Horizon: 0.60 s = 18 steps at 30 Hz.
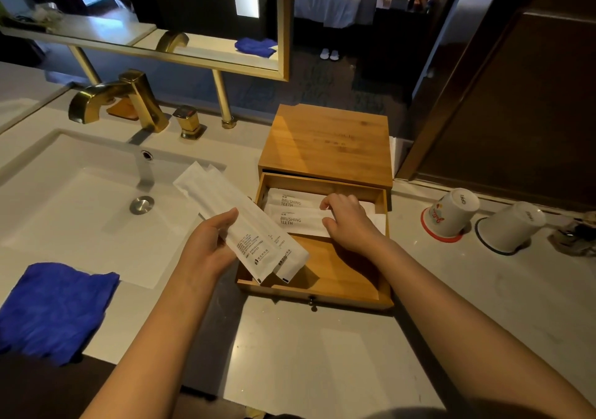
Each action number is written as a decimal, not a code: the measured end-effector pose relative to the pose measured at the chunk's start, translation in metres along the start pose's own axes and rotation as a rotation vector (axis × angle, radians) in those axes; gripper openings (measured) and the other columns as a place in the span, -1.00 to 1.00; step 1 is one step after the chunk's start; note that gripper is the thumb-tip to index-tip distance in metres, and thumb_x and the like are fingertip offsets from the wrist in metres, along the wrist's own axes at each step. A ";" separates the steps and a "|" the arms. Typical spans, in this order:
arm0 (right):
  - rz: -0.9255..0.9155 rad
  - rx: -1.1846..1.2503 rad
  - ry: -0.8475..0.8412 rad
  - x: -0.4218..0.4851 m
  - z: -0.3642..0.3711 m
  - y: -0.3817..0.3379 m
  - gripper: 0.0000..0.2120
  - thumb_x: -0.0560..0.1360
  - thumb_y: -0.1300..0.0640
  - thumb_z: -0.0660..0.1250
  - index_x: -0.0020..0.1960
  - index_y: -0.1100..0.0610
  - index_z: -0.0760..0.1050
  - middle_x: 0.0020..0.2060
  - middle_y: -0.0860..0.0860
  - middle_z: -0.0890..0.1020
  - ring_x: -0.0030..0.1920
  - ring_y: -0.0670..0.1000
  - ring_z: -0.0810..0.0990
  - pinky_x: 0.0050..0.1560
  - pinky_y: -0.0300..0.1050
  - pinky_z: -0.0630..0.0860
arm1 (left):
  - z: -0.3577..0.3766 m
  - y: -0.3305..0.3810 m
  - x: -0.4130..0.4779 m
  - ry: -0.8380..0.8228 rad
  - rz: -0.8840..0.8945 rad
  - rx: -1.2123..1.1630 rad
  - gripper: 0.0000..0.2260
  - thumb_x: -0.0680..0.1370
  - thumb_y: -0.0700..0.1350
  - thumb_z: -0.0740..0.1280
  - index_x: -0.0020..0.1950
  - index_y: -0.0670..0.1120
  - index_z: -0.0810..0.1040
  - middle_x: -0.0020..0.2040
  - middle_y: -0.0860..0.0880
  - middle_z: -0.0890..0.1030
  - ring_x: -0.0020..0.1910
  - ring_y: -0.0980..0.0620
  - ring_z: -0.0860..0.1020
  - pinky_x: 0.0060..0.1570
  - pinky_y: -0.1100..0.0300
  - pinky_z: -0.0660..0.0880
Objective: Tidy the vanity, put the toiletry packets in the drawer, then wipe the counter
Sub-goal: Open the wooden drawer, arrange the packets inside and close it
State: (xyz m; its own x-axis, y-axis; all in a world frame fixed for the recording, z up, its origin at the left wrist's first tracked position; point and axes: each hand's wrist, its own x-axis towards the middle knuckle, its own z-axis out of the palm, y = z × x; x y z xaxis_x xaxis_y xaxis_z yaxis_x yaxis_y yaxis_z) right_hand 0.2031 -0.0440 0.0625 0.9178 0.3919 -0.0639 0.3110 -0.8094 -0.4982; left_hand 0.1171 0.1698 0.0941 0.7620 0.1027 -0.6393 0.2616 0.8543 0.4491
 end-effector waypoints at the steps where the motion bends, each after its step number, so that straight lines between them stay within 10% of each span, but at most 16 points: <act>1: -0.008 0.006 0.004 -0.001 -0.001 0.000 -0.74 0.53 0.17 0.25 0.22 0.10 0.39 0.16 0.05 0.50 0.21 0.05 0.37 0.18 -0.05 0.36 | 0.000 0.000 0.001 0.002 0.001 0.005 -0.61 0.48 -0.30 0.32 0.31 -0.14 0.45 0.20 -0.20 0.58 0.14 -0.21 0.56 -0.13 -0.15 0.55; 10: 0.043 0.081 -0.017 0.004 0.008 0.006 -0.73 0.51 0.23 0.22 0.21 0.13 0.40 0.20 0.06 0.49 0.25 0.07 0.35 0.22 -0.04 0.33 | -0.002 -0.004 0.009 0.007 -0.015 0.042 -0.60 0.46 -0.30 0.34 0.30 -0.17 0.46 0.23 -0.21 0.56 0.18 -0.21 0.54 0.18 -0.16 0.47; 18: -0.058 -0.139 0.111 -0.008 0.015 0.010 -0.67 0.53 0.13 0.25 0.29 0.09 0.38 0.22 0.05 0.43 0.23 0.05 0.32 0.23 -0.08 0.32 | 0.000 -0.002 0.005 0.018 0.002 0.015 -0.60 0.47 -0.30 0.33 0.30 -0.15 0.45 0.20 -0.20 0.58 0.14 -0.19 0.56 -0.05 -0.12 0.54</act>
State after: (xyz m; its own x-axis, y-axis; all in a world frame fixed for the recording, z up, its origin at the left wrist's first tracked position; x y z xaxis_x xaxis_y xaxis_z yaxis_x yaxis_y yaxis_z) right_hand 0.1953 -0.0490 0.0454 0.9167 0.3948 0.0614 0.3879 -0.8427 -0.3733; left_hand 0.1202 0.1681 0.0904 0.7520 0.1138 -0.6493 0.2689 0.8464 0.4598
